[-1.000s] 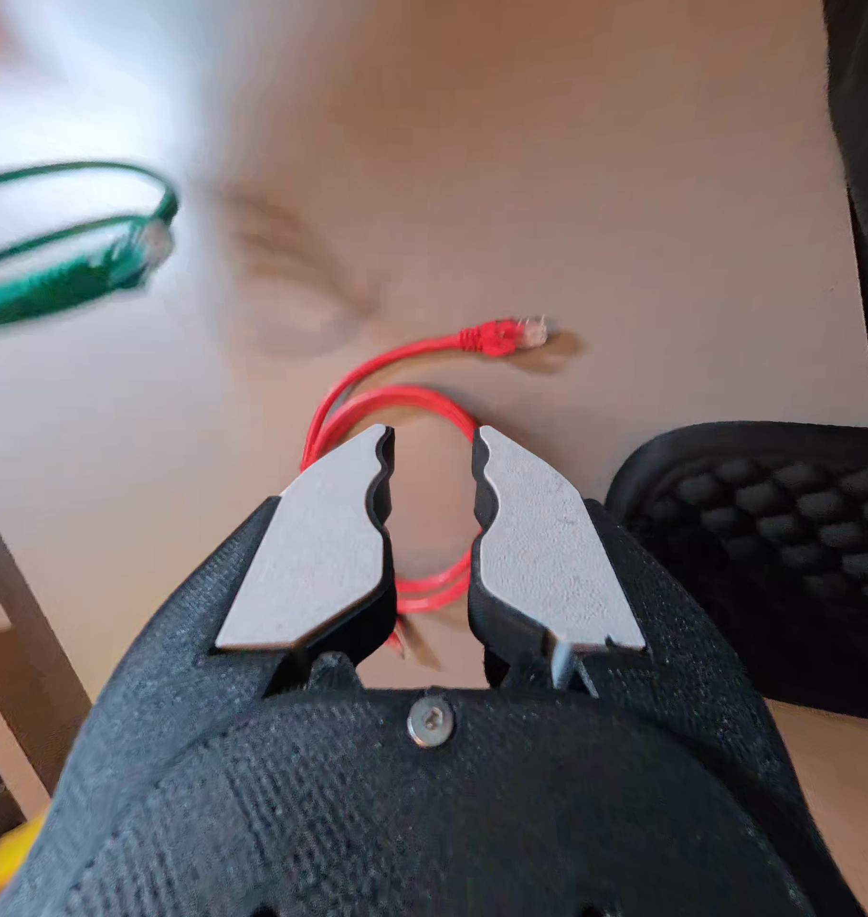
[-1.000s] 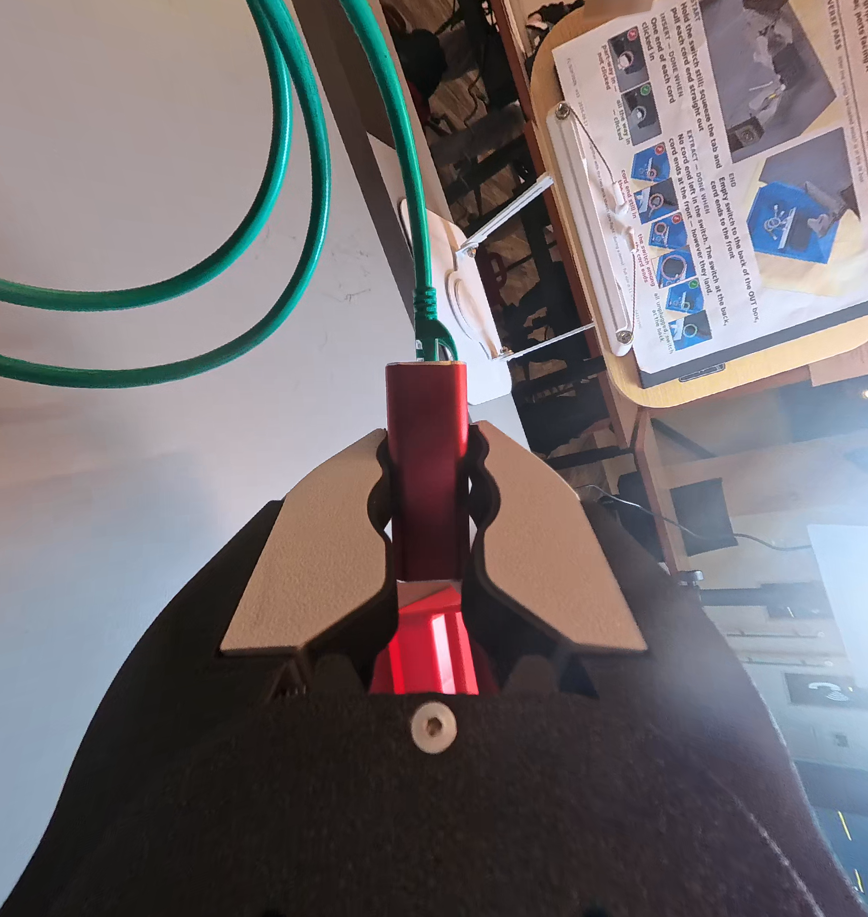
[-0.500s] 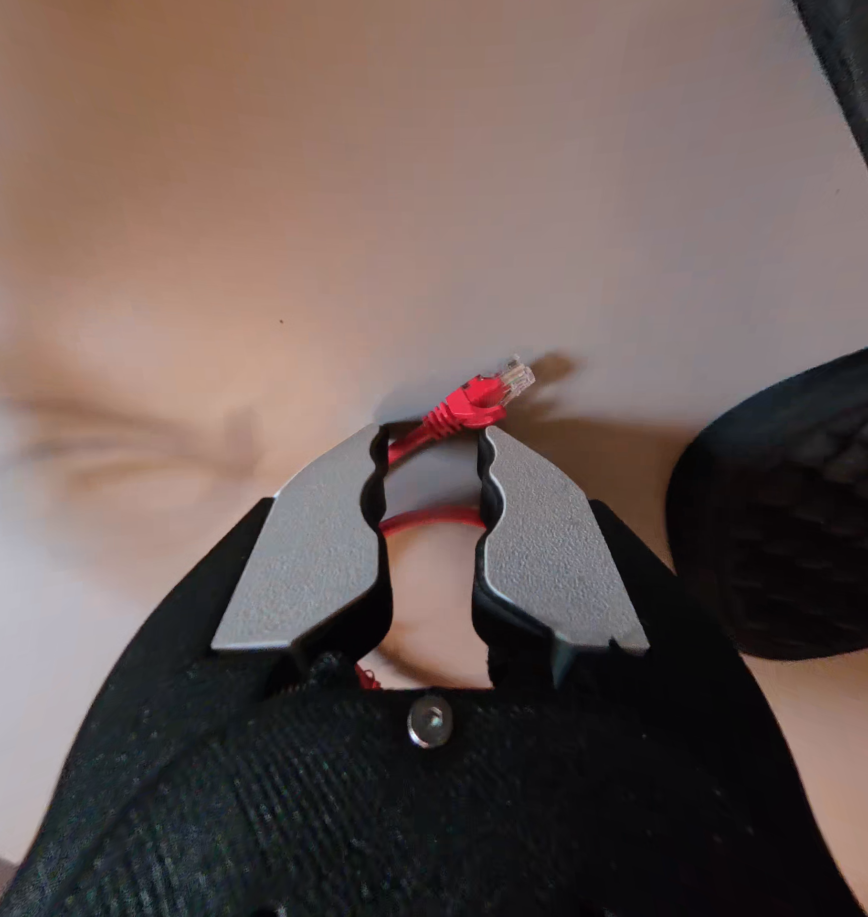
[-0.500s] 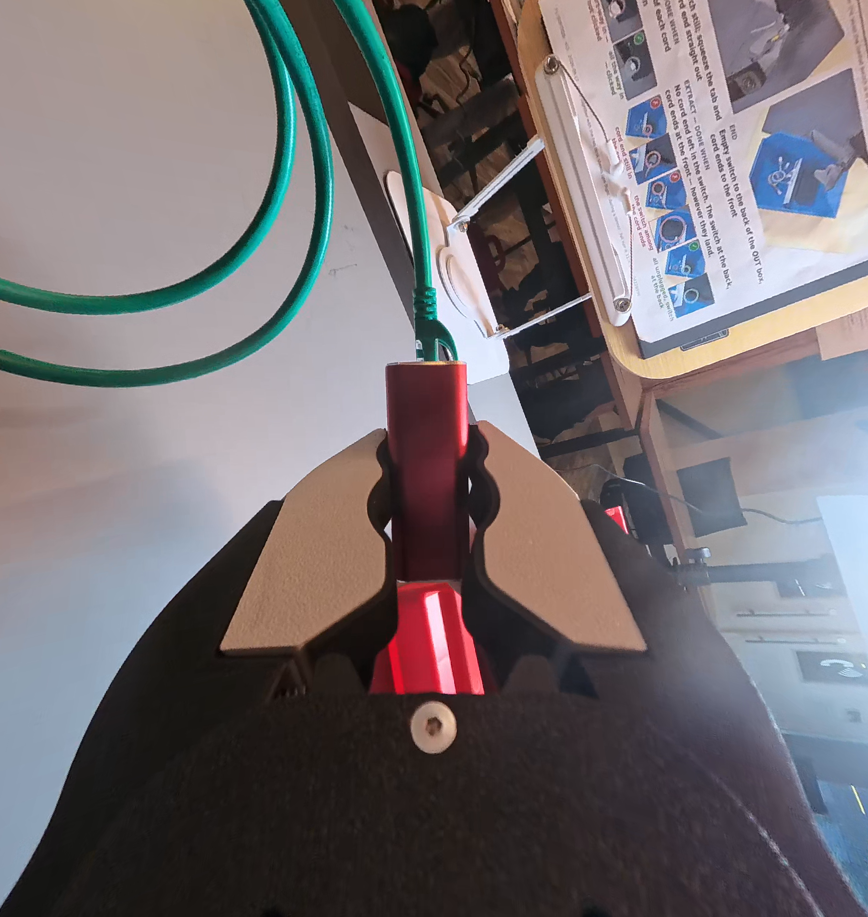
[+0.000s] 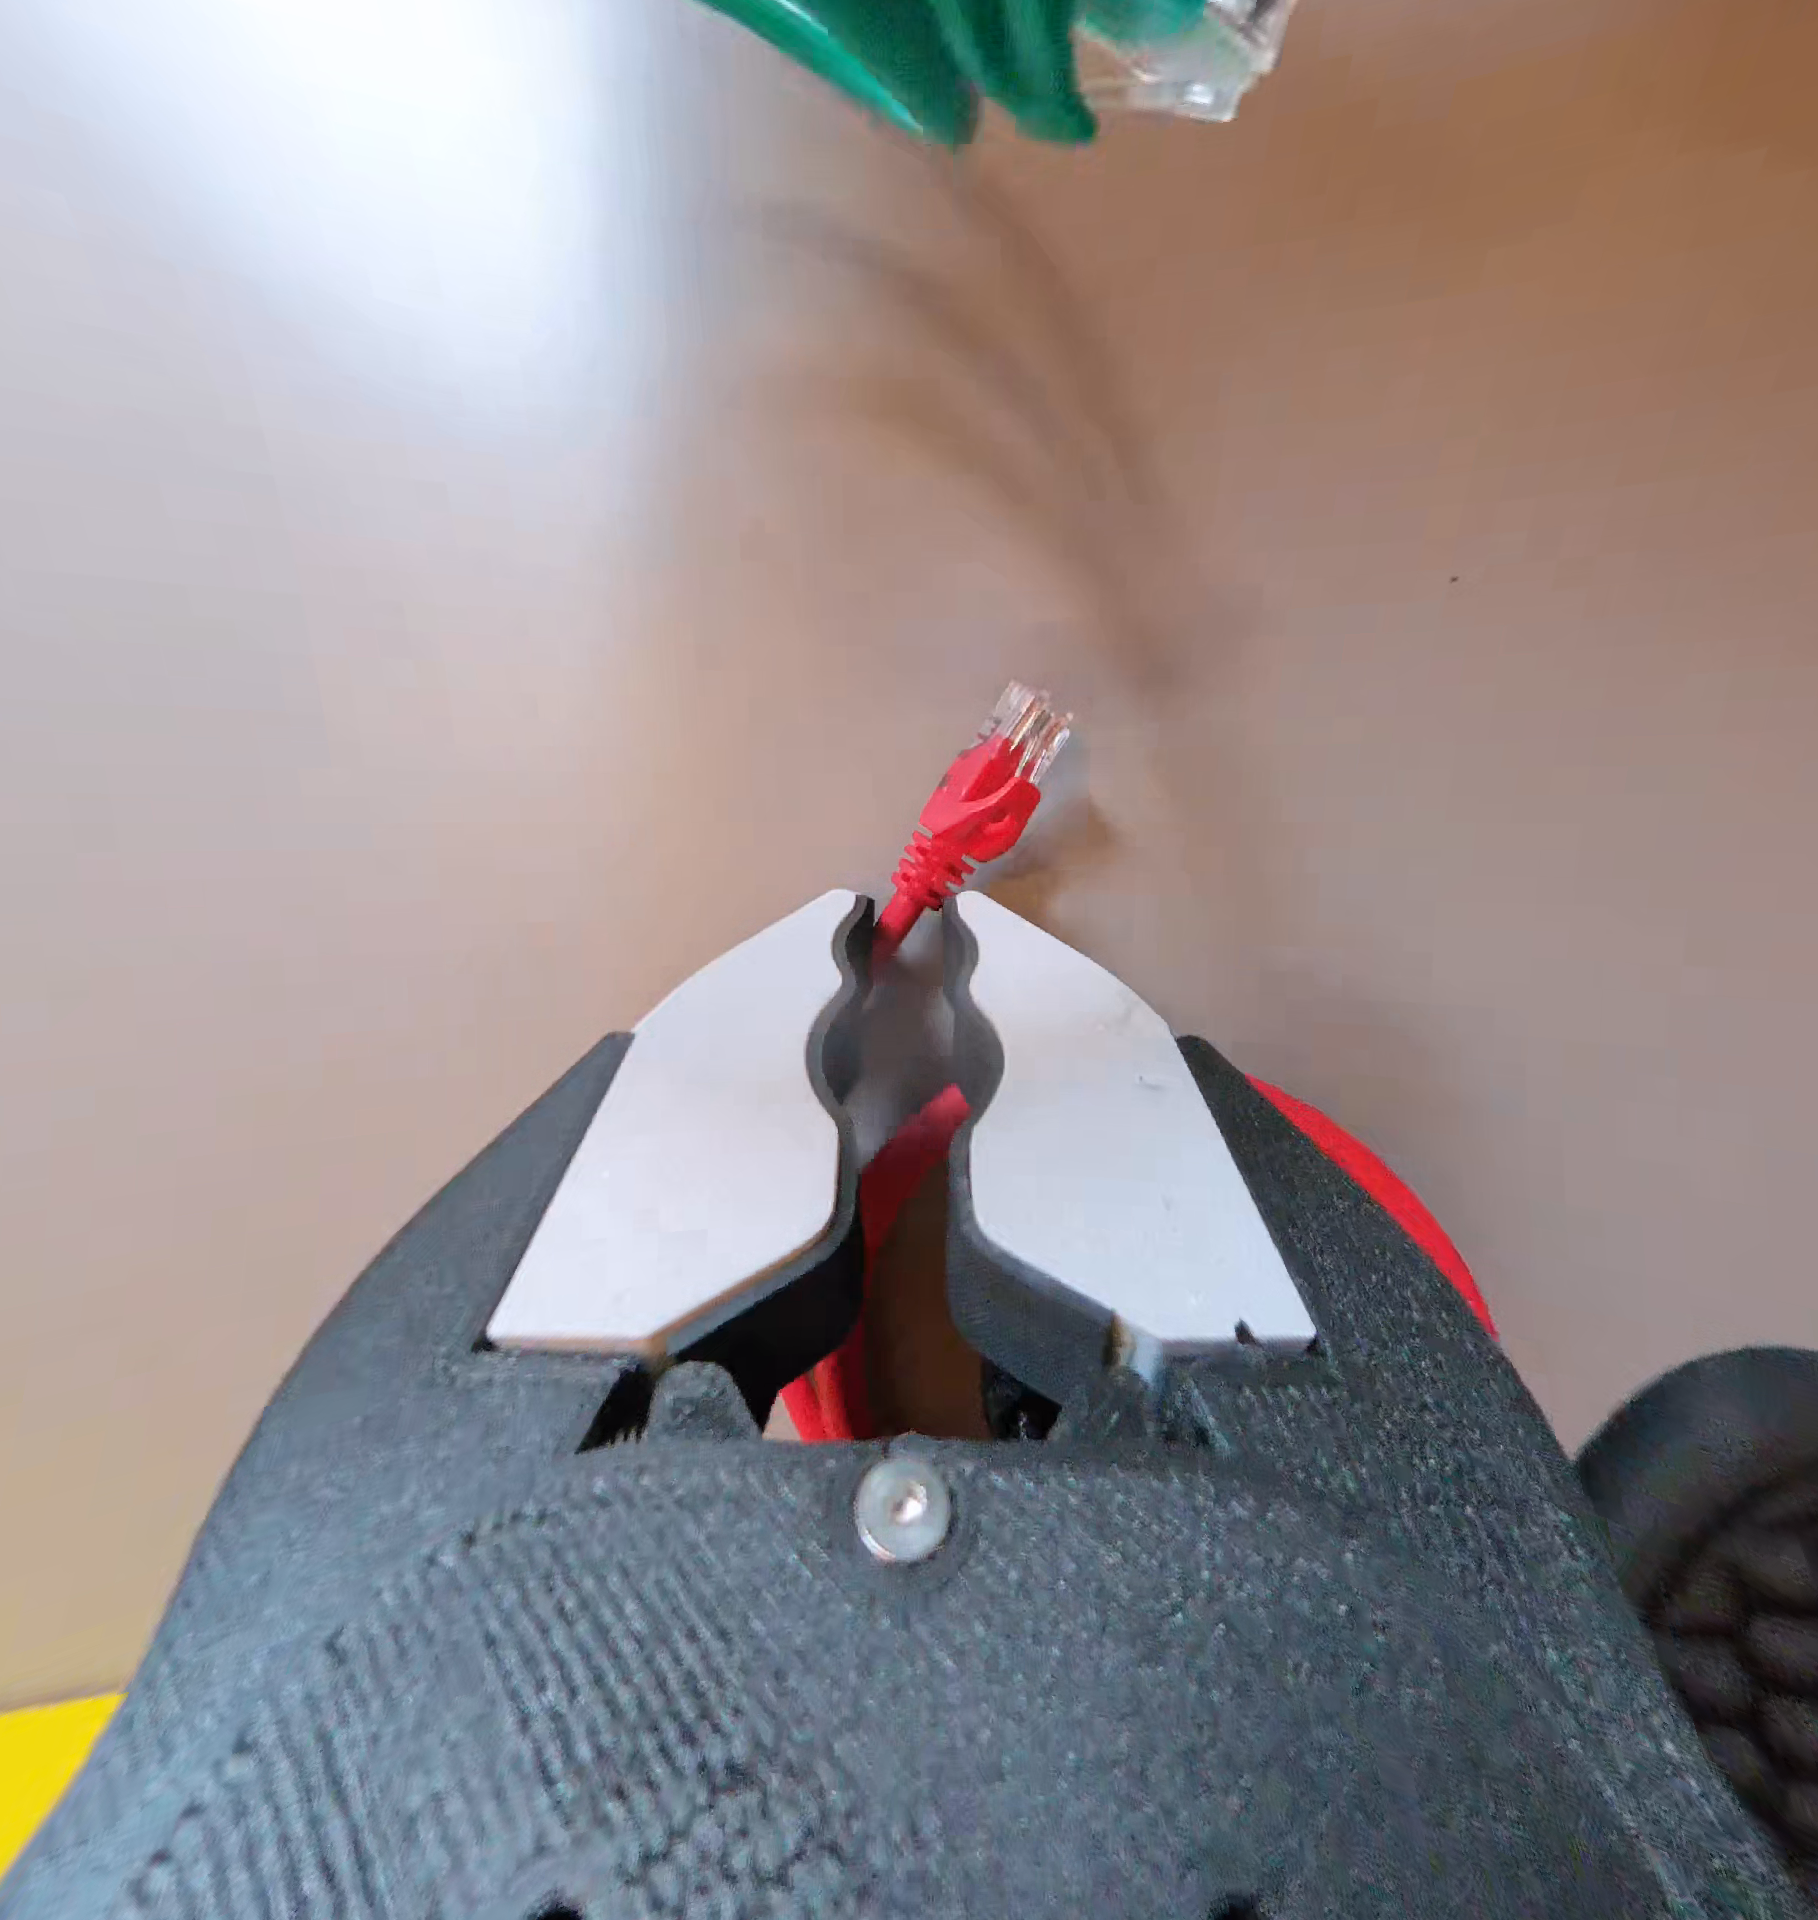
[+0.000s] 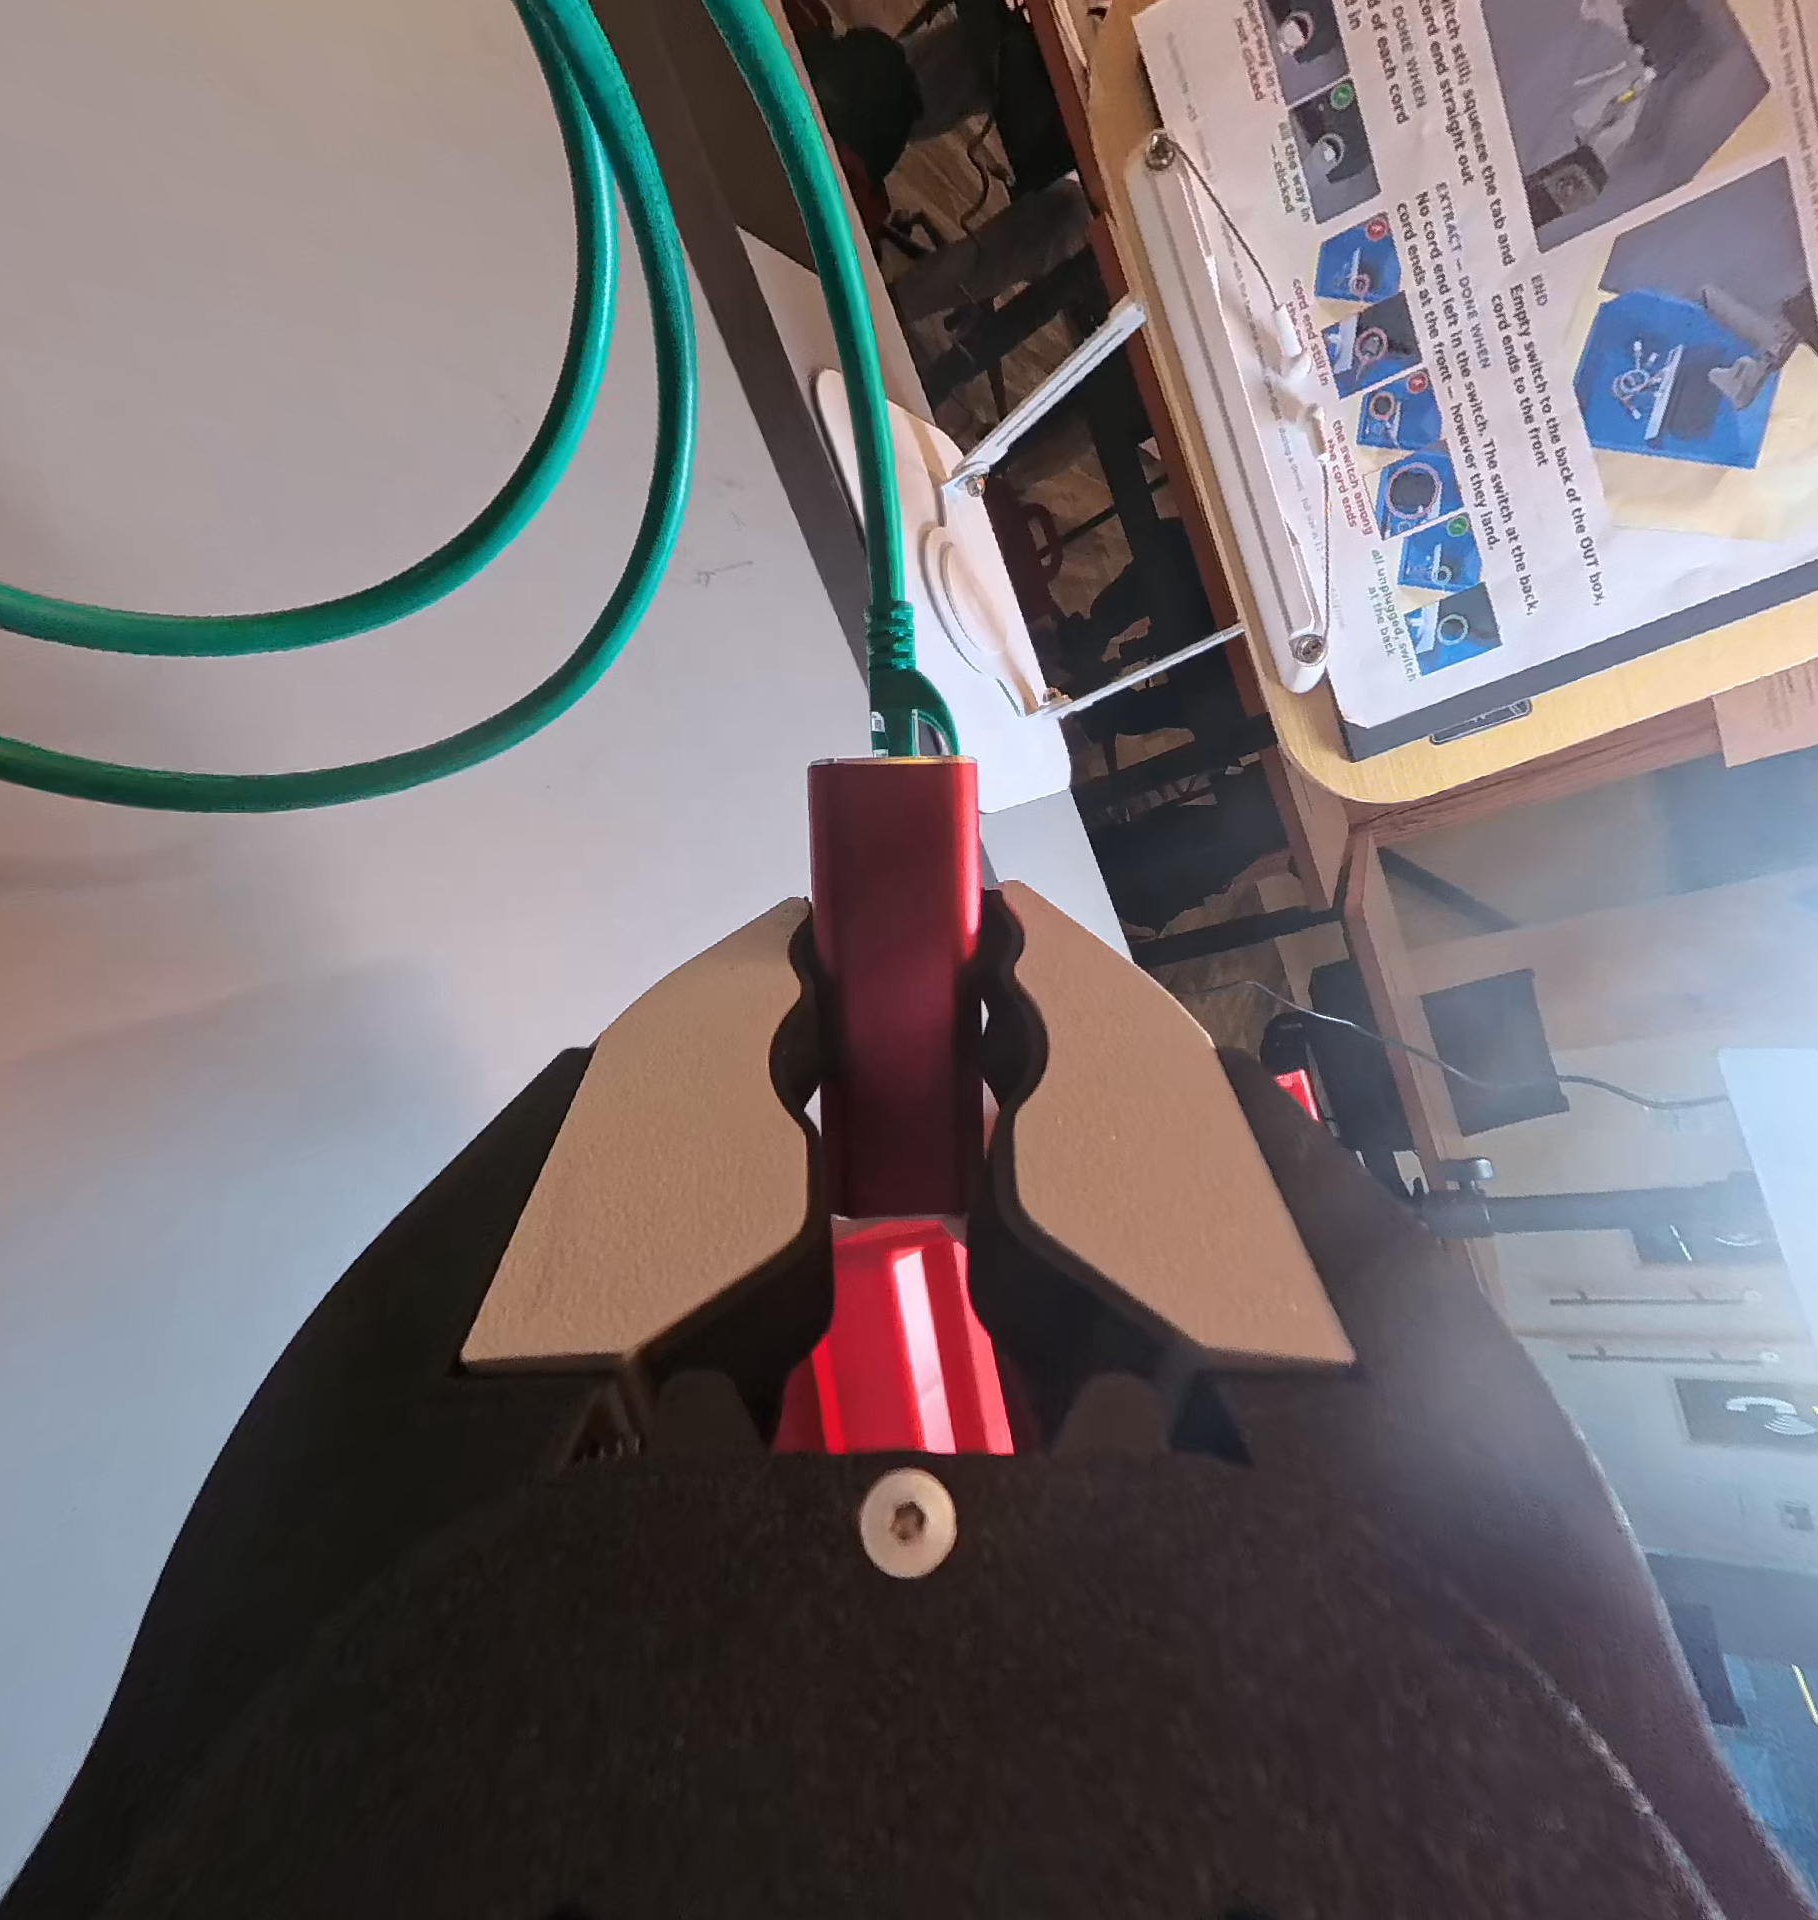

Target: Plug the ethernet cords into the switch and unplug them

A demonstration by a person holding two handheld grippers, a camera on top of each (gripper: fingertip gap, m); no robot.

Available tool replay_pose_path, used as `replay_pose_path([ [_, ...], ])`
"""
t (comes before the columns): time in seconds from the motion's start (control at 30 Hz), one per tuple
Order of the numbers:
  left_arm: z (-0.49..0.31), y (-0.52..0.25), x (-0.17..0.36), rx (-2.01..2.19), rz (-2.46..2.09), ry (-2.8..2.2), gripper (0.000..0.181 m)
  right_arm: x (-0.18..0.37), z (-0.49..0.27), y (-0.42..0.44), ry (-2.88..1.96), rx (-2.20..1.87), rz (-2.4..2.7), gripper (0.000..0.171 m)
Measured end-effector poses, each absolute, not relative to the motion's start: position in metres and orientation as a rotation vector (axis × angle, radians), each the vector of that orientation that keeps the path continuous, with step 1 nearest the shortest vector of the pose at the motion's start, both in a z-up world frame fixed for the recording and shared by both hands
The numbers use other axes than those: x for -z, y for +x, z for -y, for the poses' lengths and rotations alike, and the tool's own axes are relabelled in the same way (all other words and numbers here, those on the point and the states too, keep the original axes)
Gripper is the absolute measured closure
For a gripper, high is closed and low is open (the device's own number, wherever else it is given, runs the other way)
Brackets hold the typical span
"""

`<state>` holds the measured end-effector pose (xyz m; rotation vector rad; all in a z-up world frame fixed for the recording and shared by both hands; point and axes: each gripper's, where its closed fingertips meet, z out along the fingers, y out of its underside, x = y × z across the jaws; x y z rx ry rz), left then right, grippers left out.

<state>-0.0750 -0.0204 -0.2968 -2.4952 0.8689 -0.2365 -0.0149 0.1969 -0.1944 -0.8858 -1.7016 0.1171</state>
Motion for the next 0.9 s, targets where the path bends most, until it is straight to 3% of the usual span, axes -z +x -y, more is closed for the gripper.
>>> replay_pose_path([
  [0.27, 0.015, -0.063, 0.298, 0.086, -1.149, -2.373, 0.153, 0.201, -0.192, -0.019, -0.878, -0.103, 1.731, 0.144],
  [0.5, 0.002, -0.085, 0.297, -0.018, -1.072, -2.383, 0.166, 0.198, -0.186, -0.020, -0.833, -0.097, 1.731, 0.144],
  [0.77, 0.004, -0.119, 0.183, 0.422, -0.382, -2.153, 0.168, 0.212, -0.164, -0.039, -0.686, 0.001, 1.822, 0.144],
  [0.9, -0.002, -0.087, 0.182, 0.539, -0.434, -2.242, 0.170, 0.231, -0.132, -0.058, -0.577, 0.041, 1.912, 0.144],
])
